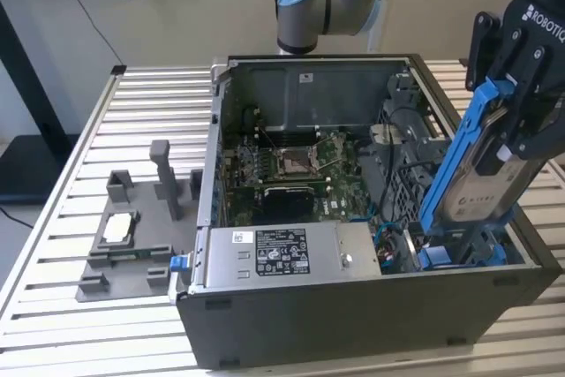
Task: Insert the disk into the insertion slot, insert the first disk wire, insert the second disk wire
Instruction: 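Insert the disk into the insertion slot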
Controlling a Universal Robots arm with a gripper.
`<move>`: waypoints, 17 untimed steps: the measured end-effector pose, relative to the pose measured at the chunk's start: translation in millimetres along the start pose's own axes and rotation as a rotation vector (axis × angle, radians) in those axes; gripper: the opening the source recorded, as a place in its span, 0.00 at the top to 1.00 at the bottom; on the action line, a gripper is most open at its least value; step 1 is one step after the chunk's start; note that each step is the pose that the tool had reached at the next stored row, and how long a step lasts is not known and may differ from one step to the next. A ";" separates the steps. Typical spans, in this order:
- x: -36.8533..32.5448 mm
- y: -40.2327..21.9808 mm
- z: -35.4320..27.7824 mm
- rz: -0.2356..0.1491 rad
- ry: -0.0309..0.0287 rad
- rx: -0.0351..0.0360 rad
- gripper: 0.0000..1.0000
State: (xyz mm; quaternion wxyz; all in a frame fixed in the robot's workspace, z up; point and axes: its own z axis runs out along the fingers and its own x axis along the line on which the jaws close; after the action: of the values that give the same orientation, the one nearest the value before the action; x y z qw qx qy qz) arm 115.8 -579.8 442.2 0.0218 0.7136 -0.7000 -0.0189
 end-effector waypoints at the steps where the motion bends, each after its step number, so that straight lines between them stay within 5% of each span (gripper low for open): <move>1: 0.1 0.0 0.9 0.000 -0.0001 0.0000 0.67; 17: 0.8 -1.0 18.1 0.000 0.0000 0.0007 0.67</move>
State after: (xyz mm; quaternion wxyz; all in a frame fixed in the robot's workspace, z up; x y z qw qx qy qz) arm 115.8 -580.7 424.1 0.0215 0.7137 -0.6999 -0.0187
